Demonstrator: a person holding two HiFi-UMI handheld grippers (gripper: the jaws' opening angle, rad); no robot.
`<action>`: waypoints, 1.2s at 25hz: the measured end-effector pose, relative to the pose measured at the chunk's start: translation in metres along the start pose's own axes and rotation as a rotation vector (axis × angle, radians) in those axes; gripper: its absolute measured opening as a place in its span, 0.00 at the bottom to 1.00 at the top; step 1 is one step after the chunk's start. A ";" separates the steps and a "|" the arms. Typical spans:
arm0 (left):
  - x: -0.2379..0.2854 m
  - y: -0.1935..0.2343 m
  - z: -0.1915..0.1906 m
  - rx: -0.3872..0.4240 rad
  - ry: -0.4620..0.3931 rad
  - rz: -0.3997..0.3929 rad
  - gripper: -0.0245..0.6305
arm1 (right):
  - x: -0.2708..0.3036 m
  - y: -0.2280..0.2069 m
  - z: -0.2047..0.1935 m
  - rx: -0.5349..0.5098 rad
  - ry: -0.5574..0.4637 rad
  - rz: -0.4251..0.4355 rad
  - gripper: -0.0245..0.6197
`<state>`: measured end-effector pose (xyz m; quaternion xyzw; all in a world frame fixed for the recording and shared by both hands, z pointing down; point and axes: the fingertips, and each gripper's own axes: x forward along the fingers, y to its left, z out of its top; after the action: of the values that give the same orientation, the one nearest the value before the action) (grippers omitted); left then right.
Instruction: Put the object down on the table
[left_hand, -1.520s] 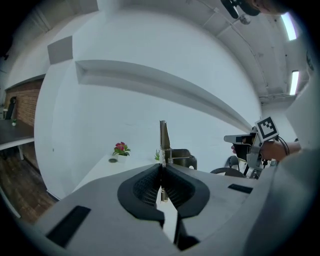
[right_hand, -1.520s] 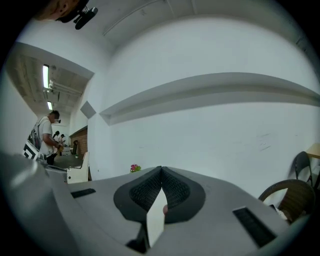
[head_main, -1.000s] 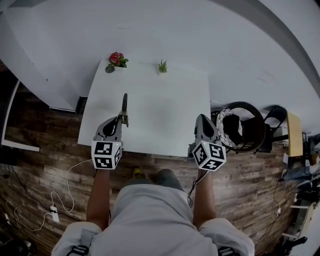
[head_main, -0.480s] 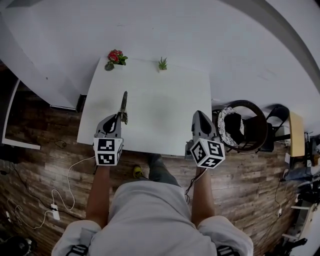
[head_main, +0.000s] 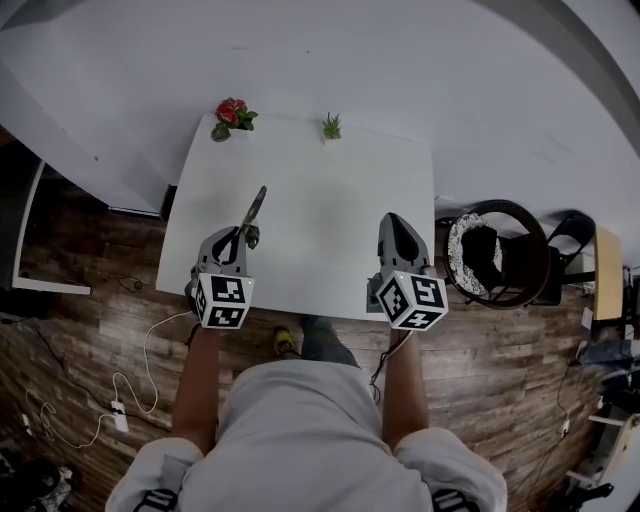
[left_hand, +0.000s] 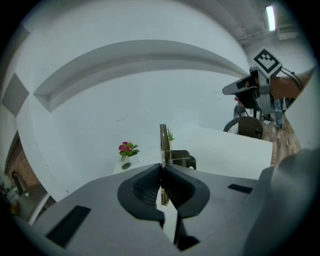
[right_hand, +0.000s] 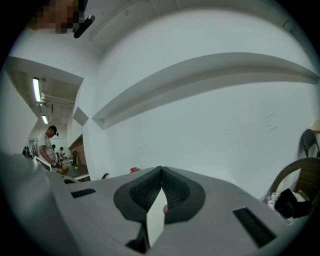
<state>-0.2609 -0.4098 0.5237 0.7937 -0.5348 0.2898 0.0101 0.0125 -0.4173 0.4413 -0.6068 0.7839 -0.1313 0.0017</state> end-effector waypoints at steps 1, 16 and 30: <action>0.004 -0.002 -0.002 0.032 0.013 0.002 0.07 | 0.003 -0.002 -0.001 0.003 0.001 0.003 0.05; 0.069 -0.025 -0.020 0.382 0.166 -0.021 0.07 | 0.041 -0.025 -0.007 -0.003 0.020 0.038 0.05; 0.114 -0.055 -0.059 0.620 0.306 -0.105 0.07 | 0.057 -0.047 -0.021 -0.006 0.069 0.044 0.05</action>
<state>-0.2104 -0.4637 0.6424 0.7327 -0.3722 0.5532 -0.1366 0.0388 -0.4780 0.4800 -0.5845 0.7971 -0.1496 -0.0242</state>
